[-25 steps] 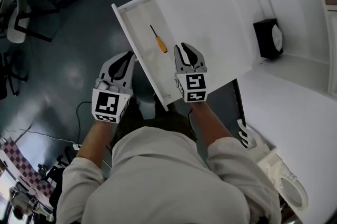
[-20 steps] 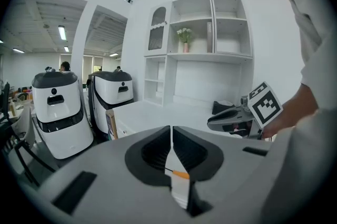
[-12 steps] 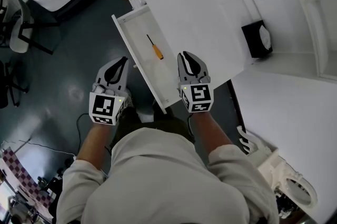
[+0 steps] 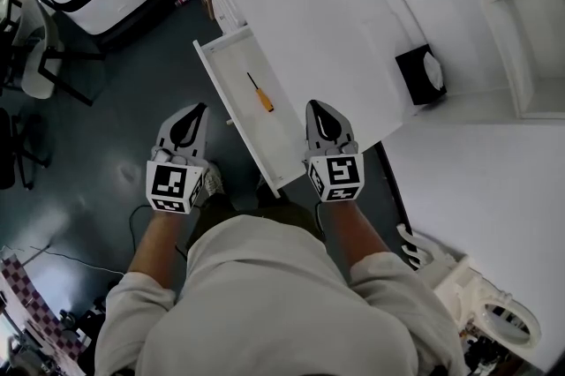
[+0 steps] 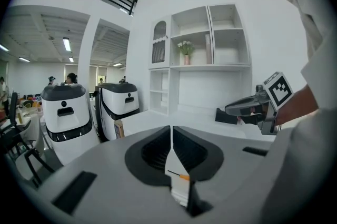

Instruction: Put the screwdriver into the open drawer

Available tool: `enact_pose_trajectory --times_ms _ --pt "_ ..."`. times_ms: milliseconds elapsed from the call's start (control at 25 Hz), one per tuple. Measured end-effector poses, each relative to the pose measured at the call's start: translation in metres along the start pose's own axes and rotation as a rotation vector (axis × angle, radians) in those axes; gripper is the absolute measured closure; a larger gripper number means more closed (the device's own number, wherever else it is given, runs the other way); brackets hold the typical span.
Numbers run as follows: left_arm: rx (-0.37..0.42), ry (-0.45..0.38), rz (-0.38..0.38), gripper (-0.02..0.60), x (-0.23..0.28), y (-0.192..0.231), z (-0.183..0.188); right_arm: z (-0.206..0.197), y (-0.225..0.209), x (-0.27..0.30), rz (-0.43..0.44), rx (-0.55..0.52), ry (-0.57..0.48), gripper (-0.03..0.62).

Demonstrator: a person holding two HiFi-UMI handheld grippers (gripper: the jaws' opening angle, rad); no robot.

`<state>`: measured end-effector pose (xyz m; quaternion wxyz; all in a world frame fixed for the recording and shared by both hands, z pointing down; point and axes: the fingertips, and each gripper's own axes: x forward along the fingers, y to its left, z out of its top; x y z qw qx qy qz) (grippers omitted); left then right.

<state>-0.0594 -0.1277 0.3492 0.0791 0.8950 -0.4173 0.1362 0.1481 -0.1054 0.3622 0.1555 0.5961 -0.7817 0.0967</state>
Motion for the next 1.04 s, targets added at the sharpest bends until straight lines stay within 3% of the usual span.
enact_pose_trajectory --times_ms 440,1040 --pt "0.007 -0.04 0.035 0.565 -0.022 0.015 0.014 0.024 0.009 -0.024 -0.012 -0.02 -0.049 0.589" --pt "0.02 -0.049 0.038 0.565 -0.027 0.016 0.017 0.025 0.022 -0.025 0.007 -0.02 -0.055 0.589"
